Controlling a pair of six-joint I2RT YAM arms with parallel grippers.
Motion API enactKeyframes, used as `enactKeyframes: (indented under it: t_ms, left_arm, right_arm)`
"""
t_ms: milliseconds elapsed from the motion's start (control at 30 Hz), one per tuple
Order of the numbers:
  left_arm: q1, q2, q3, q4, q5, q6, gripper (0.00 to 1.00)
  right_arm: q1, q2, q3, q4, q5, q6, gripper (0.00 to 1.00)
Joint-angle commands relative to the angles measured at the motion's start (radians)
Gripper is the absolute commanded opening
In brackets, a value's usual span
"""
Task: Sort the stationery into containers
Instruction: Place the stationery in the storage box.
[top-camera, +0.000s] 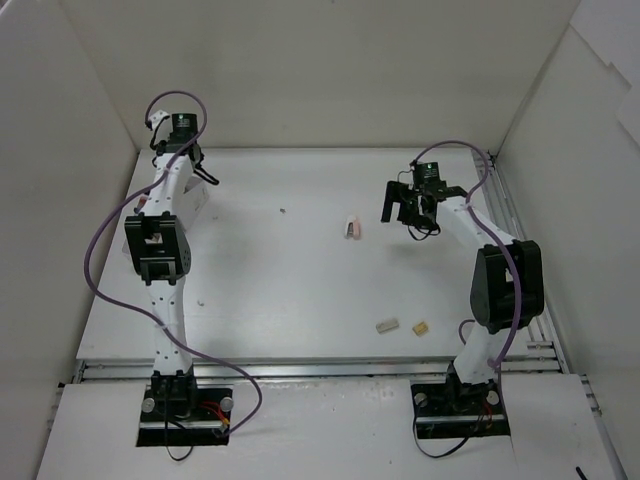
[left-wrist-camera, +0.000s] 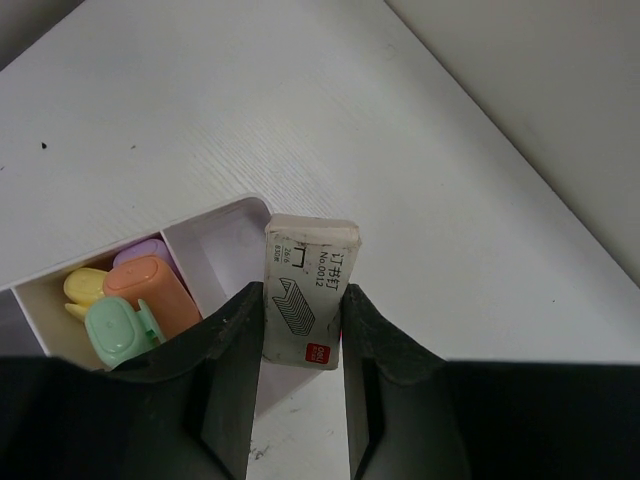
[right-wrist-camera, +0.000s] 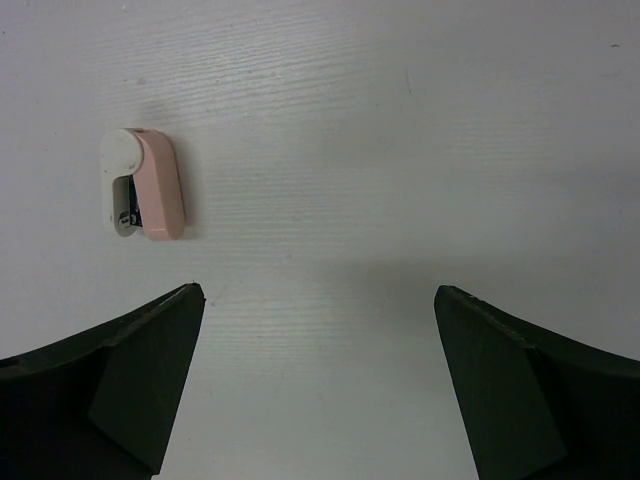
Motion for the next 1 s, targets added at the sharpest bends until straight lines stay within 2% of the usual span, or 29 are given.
enactKeyframes:
  t_ms: [0,233,400,533,667,733,967]
  left_arm:
    - [-0.001,-0.042,-0.022,0.07,-0.018,-0.048,0.08]
    - [-0.001,-0.067,-0.072,0.044,-0.033,-0.143,0.07]
    - [-0.03,-0.068,-0.068,0.03,-0.099,-0.156,0.08]
    - [-0.03,-0.071,-0.053,-0.043,-0.15,-0.228,0.09]
    - [-0.03,-0.094,-0.084,-0.049,-0.162,-0.274,0.31]
    - [-0.03,-0.093,-0.073,-0.057,-0.165,-0.28,0.32]
    - [-0.03,-0.12,-0.09,-0.079,-0.176,-0.314,0.47]
  right_arm:
    - [-0.012,0.002,0.058,-0.007,-0.01,0.013,0.98]
    - [-0.012,0.008,0.061,-0.015,-0.007,0.009,0.98]
    - [-0.012,0.002,0.054,-0.018,0.001,0.006,0.98]
    - [-0.016,-0.005,0.049,-0.021,0.013,0.001,0.98]
    - [-0.018,-0.009,0.041,-0.023,0.016,-0.005,0.98]
    - [-0.019,-0.008,0.043,-0.027,0.016,-0.01,0.98]
    - [-0.024,-0.021,0.037,-0.032,0.029,-0.024,0.98]
